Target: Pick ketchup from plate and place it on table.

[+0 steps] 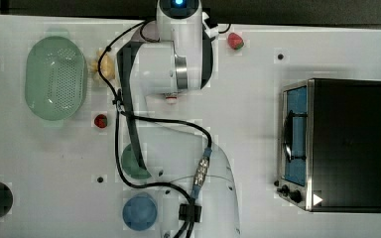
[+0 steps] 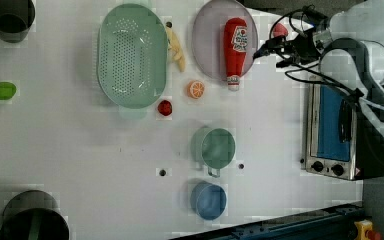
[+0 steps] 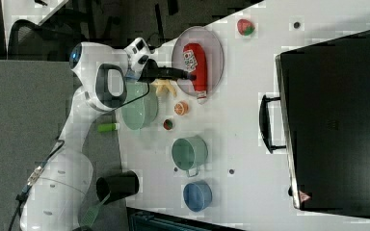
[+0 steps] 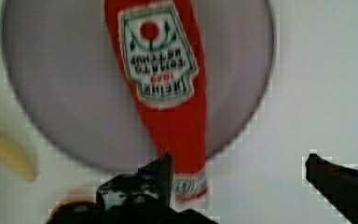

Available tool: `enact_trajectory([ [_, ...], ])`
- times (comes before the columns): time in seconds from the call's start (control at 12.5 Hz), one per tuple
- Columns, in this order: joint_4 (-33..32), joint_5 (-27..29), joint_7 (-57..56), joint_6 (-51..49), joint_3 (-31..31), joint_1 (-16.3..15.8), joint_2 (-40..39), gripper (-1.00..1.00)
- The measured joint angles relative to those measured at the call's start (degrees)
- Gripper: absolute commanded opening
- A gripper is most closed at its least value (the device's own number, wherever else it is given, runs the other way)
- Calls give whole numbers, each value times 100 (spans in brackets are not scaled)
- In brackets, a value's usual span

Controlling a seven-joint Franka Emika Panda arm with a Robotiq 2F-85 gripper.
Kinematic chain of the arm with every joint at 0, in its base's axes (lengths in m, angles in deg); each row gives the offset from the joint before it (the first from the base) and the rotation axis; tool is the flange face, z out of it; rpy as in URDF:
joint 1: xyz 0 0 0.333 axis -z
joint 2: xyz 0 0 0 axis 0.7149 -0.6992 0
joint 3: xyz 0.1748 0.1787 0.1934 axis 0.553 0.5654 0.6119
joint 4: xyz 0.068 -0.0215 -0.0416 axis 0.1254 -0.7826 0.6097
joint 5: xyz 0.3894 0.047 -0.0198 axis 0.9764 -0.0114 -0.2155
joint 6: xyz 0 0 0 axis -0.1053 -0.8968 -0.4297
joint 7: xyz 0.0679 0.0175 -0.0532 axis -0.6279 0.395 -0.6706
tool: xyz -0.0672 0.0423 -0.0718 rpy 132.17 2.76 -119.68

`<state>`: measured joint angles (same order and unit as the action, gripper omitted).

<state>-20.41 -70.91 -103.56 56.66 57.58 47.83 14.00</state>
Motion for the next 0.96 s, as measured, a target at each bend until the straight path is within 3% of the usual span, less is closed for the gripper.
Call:
enact_trajectory([
  [0.96, 67, -262, -131, 1597, -2, -306, -1130, 100],
])
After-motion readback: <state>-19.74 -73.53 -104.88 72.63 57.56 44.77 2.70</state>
